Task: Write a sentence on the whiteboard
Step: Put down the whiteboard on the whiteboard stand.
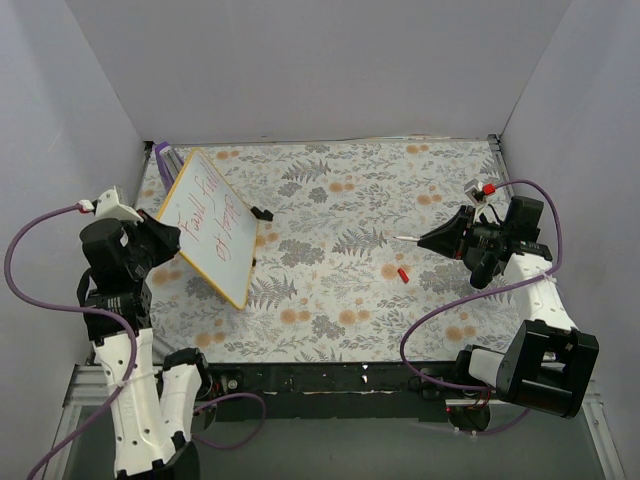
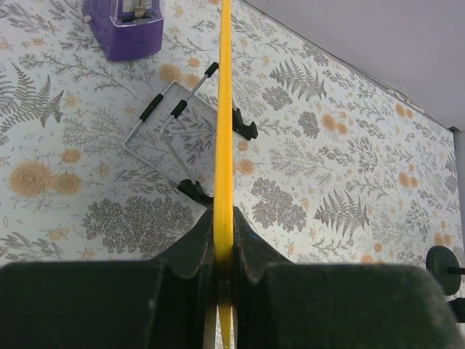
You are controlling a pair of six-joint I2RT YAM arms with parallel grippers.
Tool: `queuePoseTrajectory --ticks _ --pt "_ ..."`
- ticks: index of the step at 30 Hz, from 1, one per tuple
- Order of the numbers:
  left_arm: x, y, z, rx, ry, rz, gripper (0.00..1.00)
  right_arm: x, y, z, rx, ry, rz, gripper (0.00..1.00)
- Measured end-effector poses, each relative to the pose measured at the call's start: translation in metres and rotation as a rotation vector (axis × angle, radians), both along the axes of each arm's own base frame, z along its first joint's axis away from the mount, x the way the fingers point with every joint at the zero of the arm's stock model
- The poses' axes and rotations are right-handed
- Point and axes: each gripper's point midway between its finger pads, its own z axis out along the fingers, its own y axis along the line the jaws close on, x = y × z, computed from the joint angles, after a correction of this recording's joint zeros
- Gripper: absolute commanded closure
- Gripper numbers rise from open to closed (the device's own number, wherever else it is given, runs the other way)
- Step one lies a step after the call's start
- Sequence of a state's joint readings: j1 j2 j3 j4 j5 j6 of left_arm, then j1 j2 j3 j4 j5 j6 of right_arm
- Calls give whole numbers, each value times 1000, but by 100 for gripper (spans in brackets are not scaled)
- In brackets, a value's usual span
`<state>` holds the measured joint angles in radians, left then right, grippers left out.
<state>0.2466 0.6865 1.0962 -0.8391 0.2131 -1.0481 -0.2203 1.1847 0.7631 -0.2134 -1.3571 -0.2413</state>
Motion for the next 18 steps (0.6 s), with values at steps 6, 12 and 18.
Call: queuePoseTrajectory --ticks 6,12,18 --pt "29 -1 -8 4 -25 -52 100 0 0 0 0 2 0 99" --pt "66 -3 -11 26 -44 -110 100 1 0 -2 2 9 -1 99" --pt "83 -5 2 48 -55 -138 100 2 -1 -4 -2 13 -6 99"
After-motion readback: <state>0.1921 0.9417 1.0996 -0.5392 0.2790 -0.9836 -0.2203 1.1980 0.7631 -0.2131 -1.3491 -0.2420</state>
